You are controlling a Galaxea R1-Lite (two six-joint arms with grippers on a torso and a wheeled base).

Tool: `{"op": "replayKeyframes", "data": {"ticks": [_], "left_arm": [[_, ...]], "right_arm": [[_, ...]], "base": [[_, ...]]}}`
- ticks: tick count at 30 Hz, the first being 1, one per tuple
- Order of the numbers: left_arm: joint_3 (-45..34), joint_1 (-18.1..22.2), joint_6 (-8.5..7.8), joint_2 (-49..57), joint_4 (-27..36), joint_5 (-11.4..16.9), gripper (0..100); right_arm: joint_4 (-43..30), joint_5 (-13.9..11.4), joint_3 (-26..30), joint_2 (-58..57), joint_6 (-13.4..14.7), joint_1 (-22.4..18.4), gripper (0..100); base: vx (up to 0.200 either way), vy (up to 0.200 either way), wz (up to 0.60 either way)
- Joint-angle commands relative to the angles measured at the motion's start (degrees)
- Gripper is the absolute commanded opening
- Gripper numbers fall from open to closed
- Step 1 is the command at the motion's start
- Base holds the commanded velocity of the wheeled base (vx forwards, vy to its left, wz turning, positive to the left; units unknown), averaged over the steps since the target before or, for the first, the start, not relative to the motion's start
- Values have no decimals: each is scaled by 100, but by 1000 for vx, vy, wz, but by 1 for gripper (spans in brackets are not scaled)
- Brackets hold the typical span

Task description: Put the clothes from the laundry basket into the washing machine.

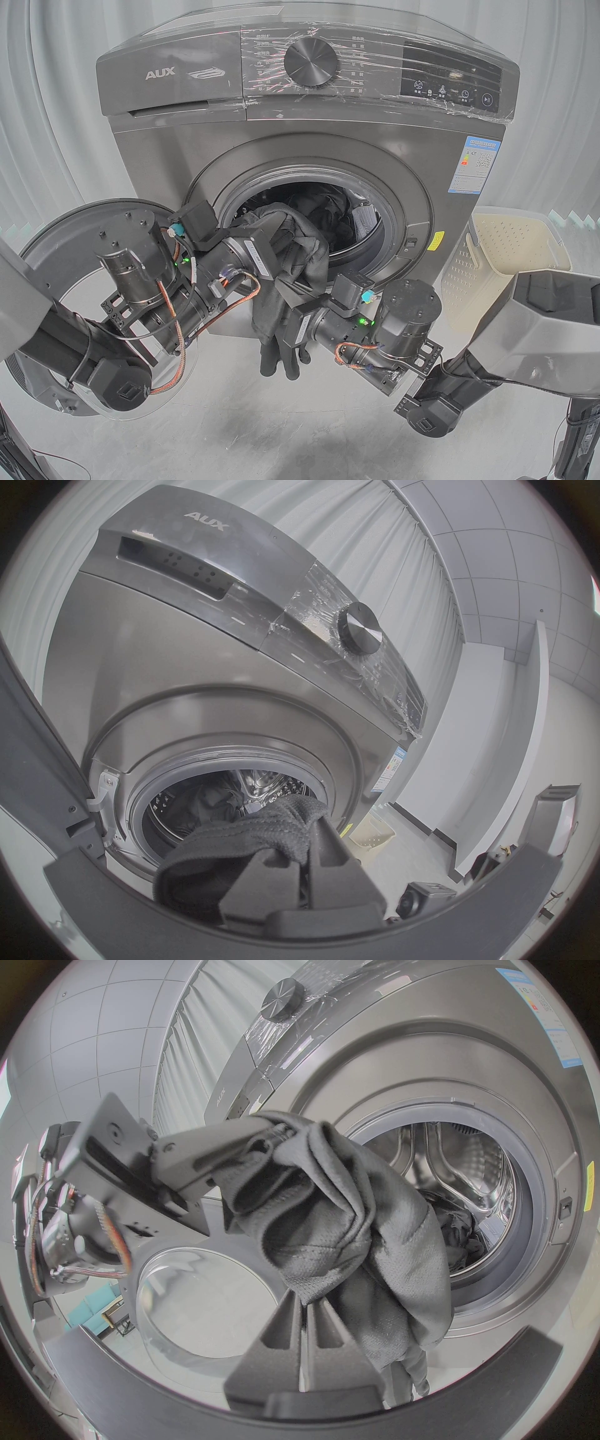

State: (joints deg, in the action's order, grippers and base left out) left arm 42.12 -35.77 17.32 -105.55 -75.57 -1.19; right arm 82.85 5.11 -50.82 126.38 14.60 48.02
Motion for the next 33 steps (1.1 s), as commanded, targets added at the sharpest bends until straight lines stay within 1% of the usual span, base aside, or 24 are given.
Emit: {"op": "replayKeyframes", "data": {"ticks": [1,4,7,8,10,12,14,16,19,26,33], "left_arm": [[-11,52,-1,-45,-2,-4,0],[16,87,-18,-45,51,-4,0],[24,149,-27,-36,86,5,0],[42,193,-18,-36,95,5,100],[51,246,17,-27,77,-4,100],[24,316,17,-1,77,-4,100],[-19,386,17,34,60,-4,100],[-72,395,26,43,42,-4,100],[-274,386,26,69,7,5,100],[-503,378,17,60,-81,5,100],[-828,395,8,52,-142,32,100]], "right_arm": [[21,-1,204,-210,-1,85,0],[12,-1,538,-465,-10,155,0],[-5,-1,679,-562,-10,155,0],[12,-1,749,-597,-19,146,0],[30,-1,828,-623,-63,102,0],[21,-36,987,-799,-195,58,0],[-23,-63,1101,-992,-248,50,0],[-41,-63,1127,-1054,-248,50,0],[-102,-63,1303,-1485,-256,23,0],[-181,-80,1567,-1880,-256,-91,0],[-199,-98,1584,-2153,-265,-91,0]], "base": [[0,0,0],[0,0,0],[0,0,0],[0,0,0],[0,0,0],[0,0,0],[0,0,0],[0,0,0],[0,0,0],[0,0,0],[0,0,0]]}}
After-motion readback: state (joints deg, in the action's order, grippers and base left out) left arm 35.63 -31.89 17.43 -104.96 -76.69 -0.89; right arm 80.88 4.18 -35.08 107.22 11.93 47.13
